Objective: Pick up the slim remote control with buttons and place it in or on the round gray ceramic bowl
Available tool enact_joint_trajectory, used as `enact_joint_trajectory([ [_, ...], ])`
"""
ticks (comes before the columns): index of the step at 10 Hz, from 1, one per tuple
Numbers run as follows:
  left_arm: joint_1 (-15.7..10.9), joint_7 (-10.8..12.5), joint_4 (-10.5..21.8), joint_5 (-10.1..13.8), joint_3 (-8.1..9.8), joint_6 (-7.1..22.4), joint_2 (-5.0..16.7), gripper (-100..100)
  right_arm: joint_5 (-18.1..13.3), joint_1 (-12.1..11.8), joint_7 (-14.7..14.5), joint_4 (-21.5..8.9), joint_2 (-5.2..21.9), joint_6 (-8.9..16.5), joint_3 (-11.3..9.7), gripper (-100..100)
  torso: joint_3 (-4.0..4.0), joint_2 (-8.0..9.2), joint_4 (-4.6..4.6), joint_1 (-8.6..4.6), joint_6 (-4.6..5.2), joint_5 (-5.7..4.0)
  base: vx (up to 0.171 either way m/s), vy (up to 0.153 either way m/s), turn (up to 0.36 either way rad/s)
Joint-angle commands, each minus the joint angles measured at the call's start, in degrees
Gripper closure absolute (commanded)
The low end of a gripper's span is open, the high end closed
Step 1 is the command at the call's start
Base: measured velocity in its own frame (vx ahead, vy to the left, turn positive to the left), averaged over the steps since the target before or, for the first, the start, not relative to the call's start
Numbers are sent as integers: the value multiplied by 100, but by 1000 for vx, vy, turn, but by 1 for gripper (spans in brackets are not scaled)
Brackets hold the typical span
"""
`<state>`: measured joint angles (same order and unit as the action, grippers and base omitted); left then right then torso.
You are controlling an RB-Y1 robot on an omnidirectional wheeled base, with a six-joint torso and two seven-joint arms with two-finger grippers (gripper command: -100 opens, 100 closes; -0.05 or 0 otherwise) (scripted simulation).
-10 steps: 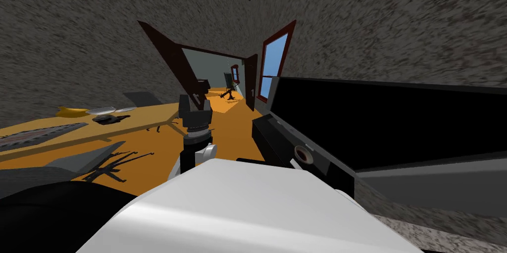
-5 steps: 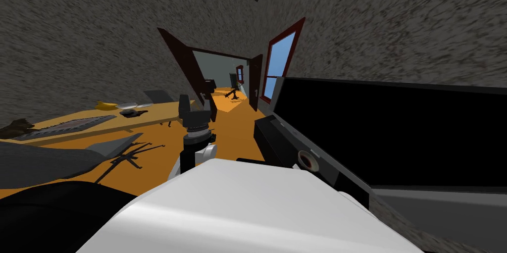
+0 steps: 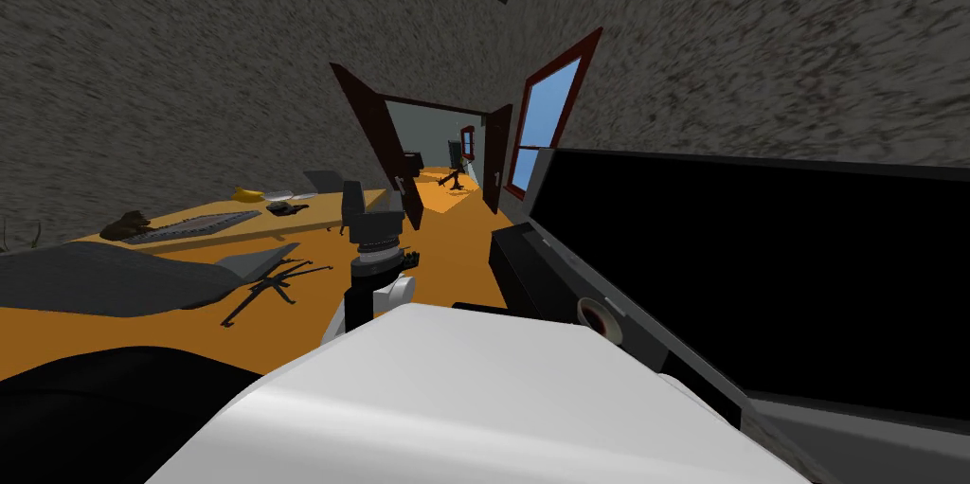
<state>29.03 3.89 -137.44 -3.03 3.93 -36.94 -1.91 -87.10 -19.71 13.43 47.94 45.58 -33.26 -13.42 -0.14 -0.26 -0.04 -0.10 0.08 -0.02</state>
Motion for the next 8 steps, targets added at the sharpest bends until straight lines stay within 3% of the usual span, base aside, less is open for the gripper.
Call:
enact_joint_trajectory([
  [1, 0, 0, 0, 0, 0, 0, 0, 0, -286, 78, 71, -286, 47, -85, -98, -100, 0, 0, 0, 0, 0, 0, 22, -26, 183],
  [6, 1, 0, 0, 0, 0, 0, 0, 0, -796, 223, 150, -768, -22, -214, -305, -100, -1, -1, -1, 9, 4, 0, 27, -3, 112],
  [7, 1, 0, 0, 0, 0, 0, 0, 0, -719, 195, 124, -725, 5, -199, -263, -100, -5, -10, -2, 14, 2, 1, 29, 6, 26],
  [8, 1, 0, 0, 0, 0, 0, 0, 0, -727, 200, 115, -737, 2, -210, -266, 0, -3, -4, -2, 13, 6, 2, 0, 0, 0],
])
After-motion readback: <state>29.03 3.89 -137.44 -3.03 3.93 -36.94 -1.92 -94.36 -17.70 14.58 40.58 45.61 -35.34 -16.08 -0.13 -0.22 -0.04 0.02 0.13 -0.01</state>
